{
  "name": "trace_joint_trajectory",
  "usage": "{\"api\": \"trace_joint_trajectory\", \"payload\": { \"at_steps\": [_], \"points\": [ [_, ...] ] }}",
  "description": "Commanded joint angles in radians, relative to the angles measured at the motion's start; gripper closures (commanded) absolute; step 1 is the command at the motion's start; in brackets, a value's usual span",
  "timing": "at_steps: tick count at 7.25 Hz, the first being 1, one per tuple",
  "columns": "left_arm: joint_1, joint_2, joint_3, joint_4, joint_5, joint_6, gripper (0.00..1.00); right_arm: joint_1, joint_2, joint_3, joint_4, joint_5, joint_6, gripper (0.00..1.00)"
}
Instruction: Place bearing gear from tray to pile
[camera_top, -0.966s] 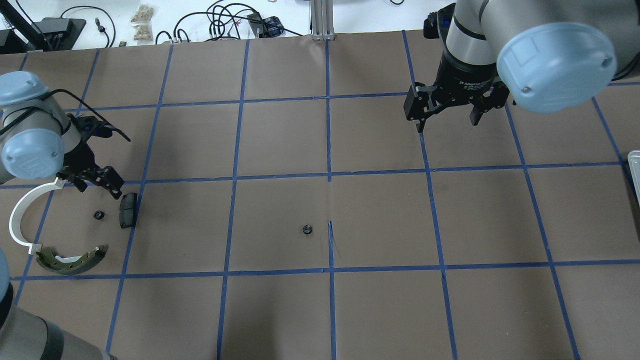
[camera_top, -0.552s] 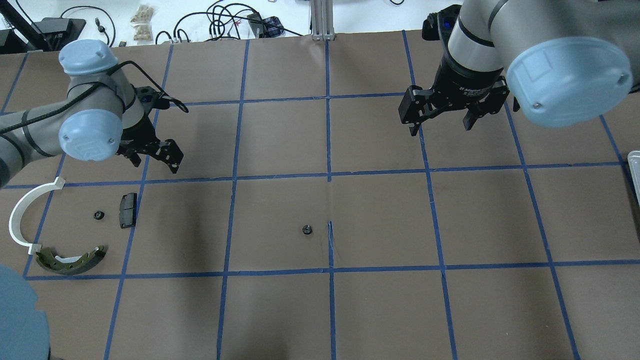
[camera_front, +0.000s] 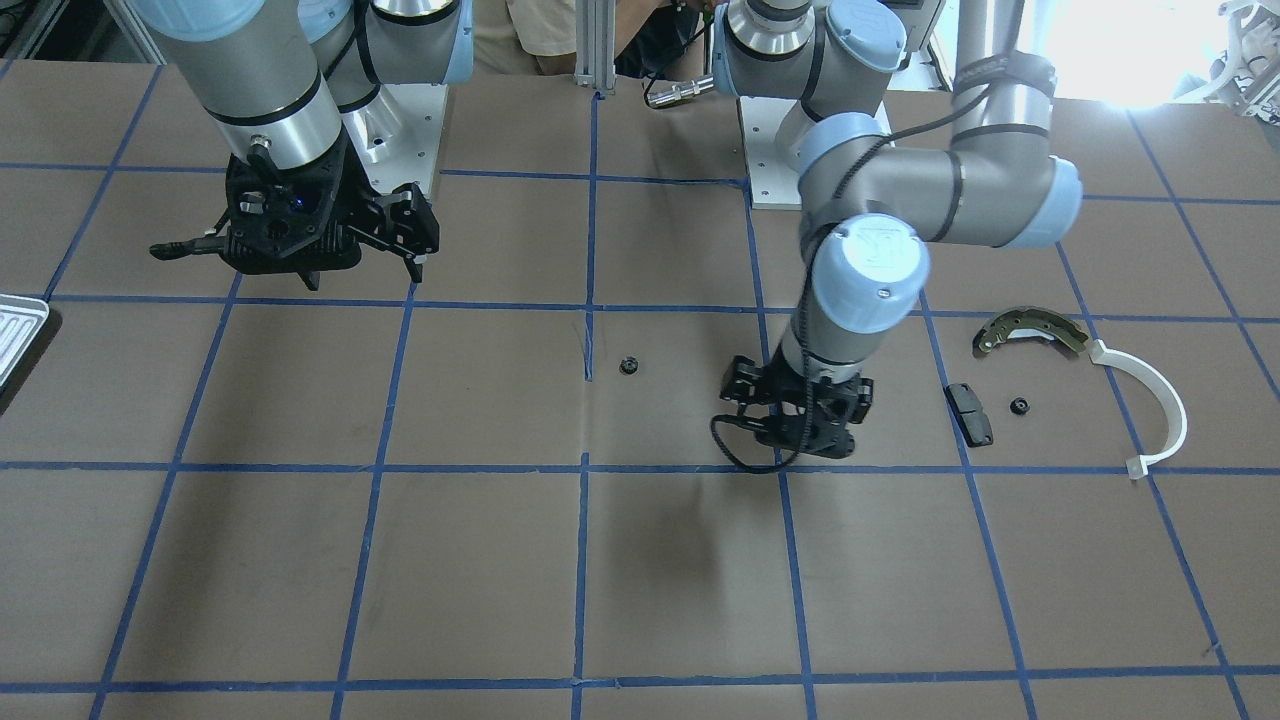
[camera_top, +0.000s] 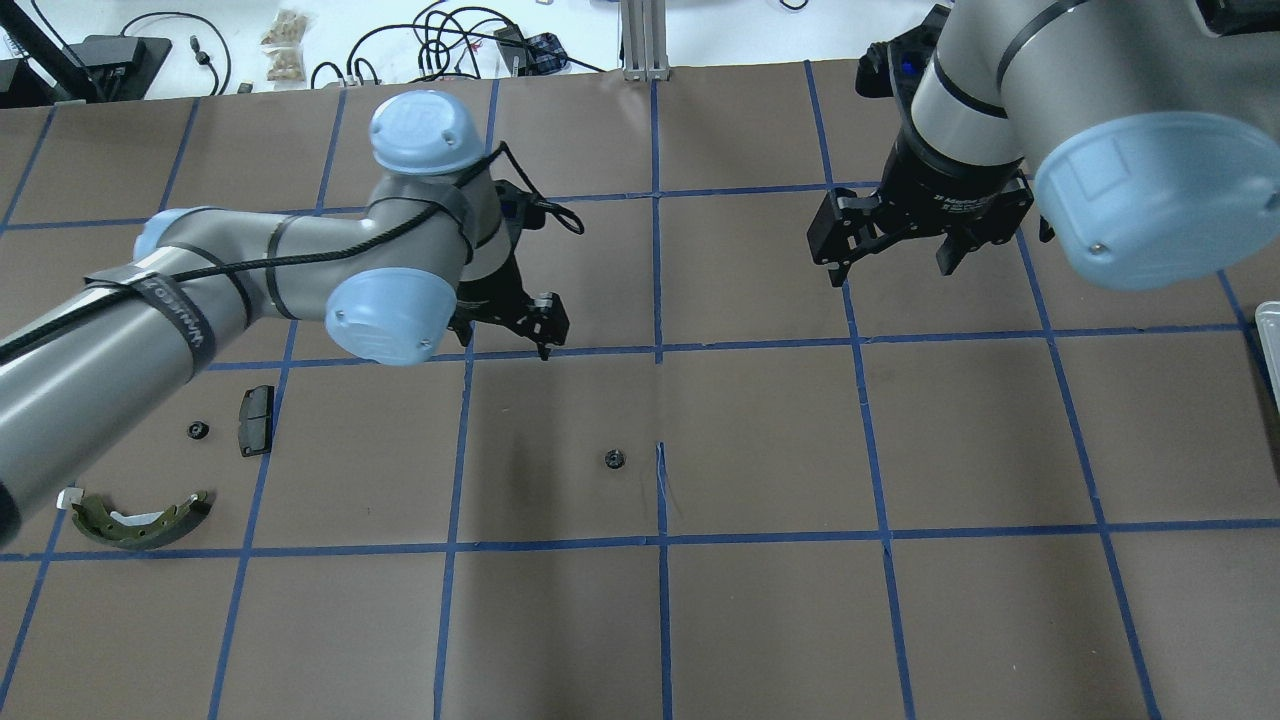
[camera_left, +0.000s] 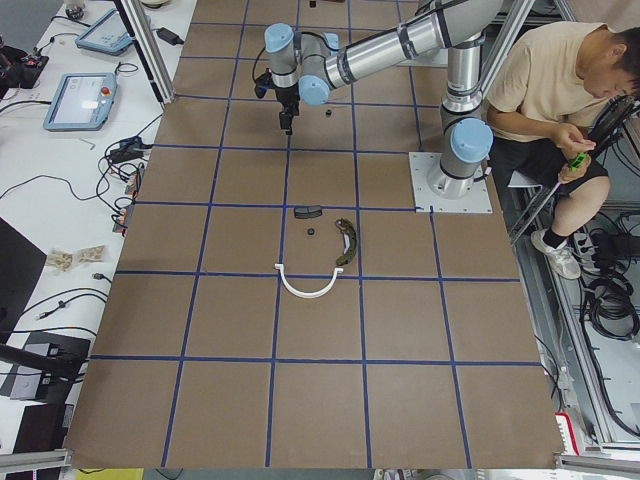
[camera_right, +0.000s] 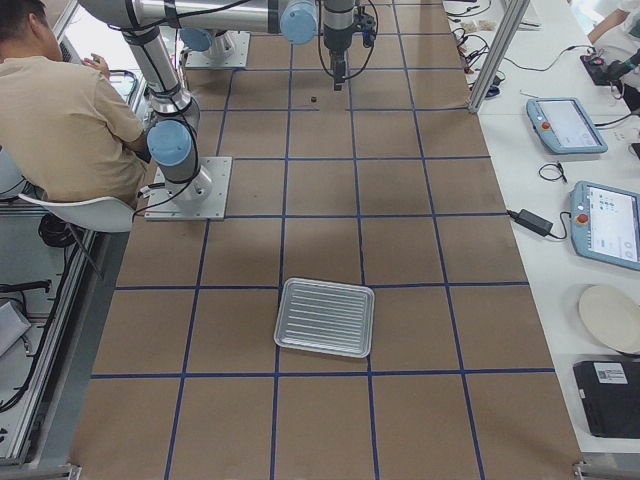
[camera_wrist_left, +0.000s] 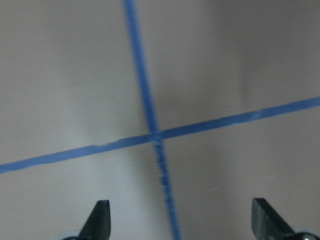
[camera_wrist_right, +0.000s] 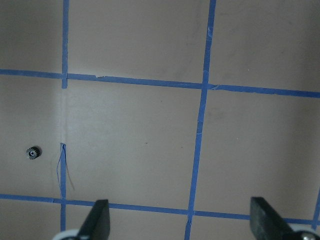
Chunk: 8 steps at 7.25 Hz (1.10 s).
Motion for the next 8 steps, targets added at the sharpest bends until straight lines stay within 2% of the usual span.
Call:
{"api": "trace_joint_trajectory", "payload": {
  "at_steps": [1, 3, 6, 7, 8],
  "points": [
    [-0.102, -0.016, -0.014, 0.008, -0.041, -0.088, 0.0, 0.005, -0.025, -0.015, -0.013, -0.121, -0.011, 0.0],
    [-0.121, -0.024, -0.069, 0.038, -0.043, -0.09, 0.0, 0.01, -0.024, -0.015, -0.014, -0.109, -0.001, 0.0],
    [-0.122, -0.025, -0.16, 0.122, -0.095, -0.091, 0.01, 0.009, -0.02, -0.006, -0.022, -0.085, -0.01, 0.0],
    [-0.122, -0.027, -0.161, 0.123, -0.096, -0.09, 0.07, 0.009, -0.02, 0.0, -0.021, -0.074, -0.008, 0.0],
    [-0.124, -0.027, -0.161, 0.126, -0.099, -0.09, 0.17, 0.009, -0.02, 0.001, -0.021, -0.07, -0.008, 0.0]
  ]
}}
